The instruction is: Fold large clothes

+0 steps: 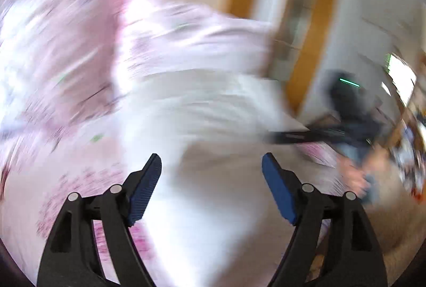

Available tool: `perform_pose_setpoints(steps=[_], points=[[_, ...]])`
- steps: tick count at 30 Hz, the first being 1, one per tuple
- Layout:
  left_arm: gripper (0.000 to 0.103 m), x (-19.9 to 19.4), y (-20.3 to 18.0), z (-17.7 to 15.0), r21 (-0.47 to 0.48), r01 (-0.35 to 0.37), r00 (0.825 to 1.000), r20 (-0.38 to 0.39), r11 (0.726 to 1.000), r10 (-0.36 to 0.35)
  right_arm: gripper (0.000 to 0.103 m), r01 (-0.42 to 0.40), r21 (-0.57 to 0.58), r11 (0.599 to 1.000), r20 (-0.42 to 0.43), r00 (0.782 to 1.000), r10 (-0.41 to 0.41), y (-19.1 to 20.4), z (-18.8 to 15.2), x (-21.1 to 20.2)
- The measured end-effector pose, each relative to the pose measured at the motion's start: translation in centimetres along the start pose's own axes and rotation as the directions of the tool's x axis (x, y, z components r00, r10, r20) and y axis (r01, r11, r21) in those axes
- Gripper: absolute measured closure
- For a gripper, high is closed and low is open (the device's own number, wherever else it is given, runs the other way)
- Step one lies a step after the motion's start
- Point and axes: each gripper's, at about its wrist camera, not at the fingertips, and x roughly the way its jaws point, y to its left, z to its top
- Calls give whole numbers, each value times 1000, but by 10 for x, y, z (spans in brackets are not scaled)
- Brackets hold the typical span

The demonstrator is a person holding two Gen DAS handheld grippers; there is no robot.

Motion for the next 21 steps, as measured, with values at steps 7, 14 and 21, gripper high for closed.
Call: perform_pose_setpoints(steps=[7,14,21], points=[[25,20,64,-4,-250,27,998,-54,968,-42,93,60,-33,998,146,988,-54,21,-7,-48],[21,38,42,-15,-200,42,996,-71,979,-57,93,128,116,985,93,986,-139,-33,-24,-31],[19,49,17,-17,-96,-27,995,-99,995,17,92,138,175,975,24,989,-144,-67,-15,-12]])
